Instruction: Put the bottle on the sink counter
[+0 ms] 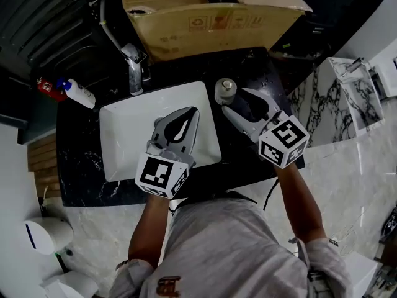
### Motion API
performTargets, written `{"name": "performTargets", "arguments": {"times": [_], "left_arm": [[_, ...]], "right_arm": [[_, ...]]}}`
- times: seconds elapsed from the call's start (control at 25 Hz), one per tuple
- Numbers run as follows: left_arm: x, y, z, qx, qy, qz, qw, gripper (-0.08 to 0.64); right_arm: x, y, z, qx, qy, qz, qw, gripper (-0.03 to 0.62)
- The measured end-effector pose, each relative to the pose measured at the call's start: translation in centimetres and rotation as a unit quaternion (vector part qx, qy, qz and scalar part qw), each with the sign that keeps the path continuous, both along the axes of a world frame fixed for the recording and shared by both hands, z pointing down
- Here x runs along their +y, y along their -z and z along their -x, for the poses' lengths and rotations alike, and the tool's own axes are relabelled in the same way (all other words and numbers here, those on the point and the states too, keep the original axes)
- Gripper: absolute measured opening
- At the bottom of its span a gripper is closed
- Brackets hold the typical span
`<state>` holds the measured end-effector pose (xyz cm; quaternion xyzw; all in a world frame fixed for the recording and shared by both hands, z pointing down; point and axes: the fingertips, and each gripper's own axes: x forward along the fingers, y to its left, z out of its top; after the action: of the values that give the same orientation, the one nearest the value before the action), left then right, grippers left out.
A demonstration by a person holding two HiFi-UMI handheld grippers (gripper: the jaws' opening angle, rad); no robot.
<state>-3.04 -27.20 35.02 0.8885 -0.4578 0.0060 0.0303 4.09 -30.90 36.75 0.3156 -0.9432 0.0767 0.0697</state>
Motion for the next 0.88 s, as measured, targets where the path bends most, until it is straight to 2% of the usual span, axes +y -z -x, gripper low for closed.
{"name": "performTargets", "arguments": {"times": [0.2,0.4,0.88], "left_arm": [[1.4,3.2,-1.0,0.011,-0.012,-0.025,0.9996,0.0],[2.1,4.7,-1.2,0.012,-0.016,-0.04,0.999,0.0],[3.1,5.1,-1.7,0.007,-0.026,-0.052,0.9983,0.0]], "right_arm": [[3.0,3.9,1.6,-0.025,0.029,-0.058,0.998,0.095],[4.5,5.7,2.2,-0.037,0.039,-0.104,0.993,0.003],[7.0,7.3,2.7,-0.064,0.052,-0.135,0.987,0.0]]}}
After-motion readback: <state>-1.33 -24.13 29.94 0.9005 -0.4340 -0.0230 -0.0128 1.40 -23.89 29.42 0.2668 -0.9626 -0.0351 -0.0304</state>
